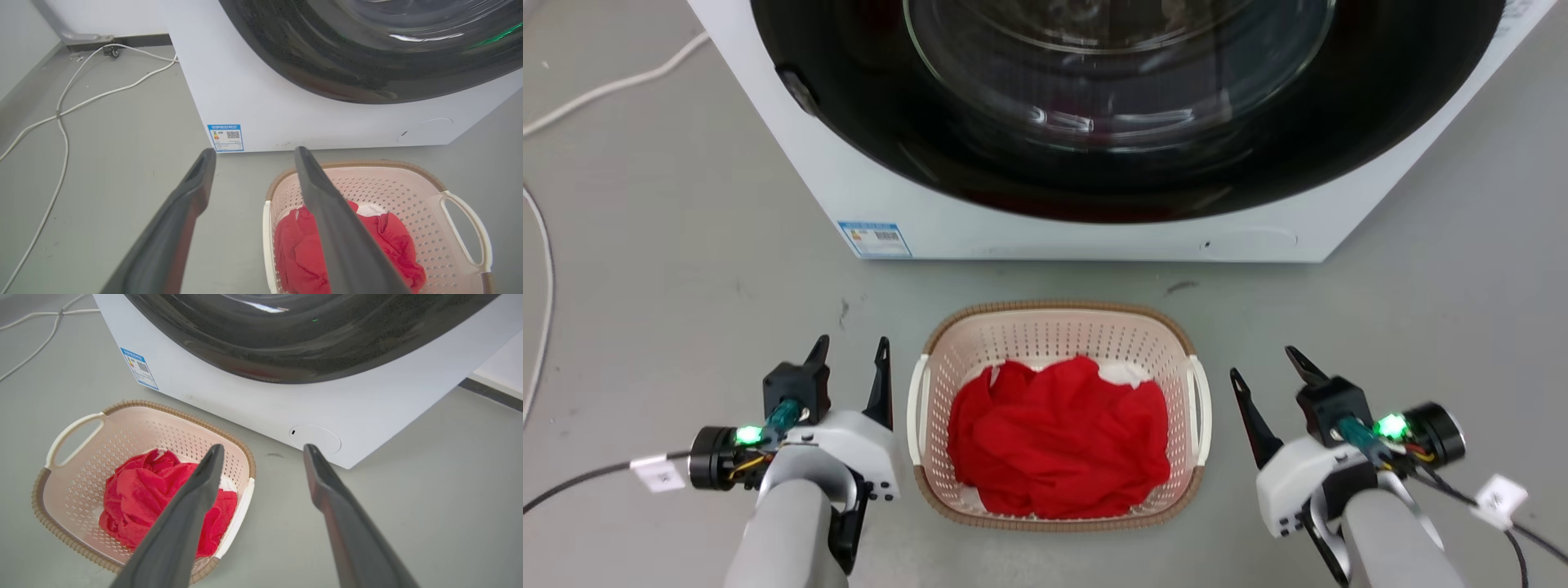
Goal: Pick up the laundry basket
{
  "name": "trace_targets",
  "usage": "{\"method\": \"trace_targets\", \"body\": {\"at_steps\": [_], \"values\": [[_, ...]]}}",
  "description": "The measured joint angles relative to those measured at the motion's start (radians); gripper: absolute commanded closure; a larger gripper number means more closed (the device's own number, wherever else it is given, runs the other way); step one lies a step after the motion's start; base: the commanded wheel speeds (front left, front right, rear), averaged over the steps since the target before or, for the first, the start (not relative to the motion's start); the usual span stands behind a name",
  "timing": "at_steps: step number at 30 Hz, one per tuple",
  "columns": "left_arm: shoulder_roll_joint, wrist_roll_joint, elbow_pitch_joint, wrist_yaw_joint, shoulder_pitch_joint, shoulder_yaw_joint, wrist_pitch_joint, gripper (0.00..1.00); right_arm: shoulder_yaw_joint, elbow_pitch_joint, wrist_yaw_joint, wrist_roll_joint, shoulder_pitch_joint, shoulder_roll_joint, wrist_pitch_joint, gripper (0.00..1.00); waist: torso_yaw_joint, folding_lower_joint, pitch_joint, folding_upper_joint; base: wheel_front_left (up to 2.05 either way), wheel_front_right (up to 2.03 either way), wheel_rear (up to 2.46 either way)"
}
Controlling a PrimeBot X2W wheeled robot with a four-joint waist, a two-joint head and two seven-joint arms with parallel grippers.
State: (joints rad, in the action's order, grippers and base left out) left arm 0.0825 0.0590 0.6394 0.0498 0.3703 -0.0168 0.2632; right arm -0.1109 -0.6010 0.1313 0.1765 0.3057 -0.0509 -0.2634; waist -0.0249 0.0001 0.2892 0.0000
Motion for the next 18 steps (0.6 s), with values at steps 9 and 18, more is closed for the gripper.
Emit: {"method": "trace_targets", "body": {"at_steps": [9, 18], "values": [[0.035, -0.005, 0.317, 0.050, 0.234, -0.041, 0.000, 0.00, -0.080, -0.363, 0.000, 0.003, 0.271, 0.000, 0.019, 0.00, -0.012, 0.0000, 0.138, 0.0000, 0.00, 0.00, 0.00], [0.049, 0.013, 0.528, 0.074, 0.420, -0.089, -0.018, 0.00, -0.200, -0.539, 0.000, -0.088, 0.447, 0.000, 0.089, 0.00, -0.020, 0.0000, 0.271, 0.0000, 0.00, 0.00, 0.00]]}}
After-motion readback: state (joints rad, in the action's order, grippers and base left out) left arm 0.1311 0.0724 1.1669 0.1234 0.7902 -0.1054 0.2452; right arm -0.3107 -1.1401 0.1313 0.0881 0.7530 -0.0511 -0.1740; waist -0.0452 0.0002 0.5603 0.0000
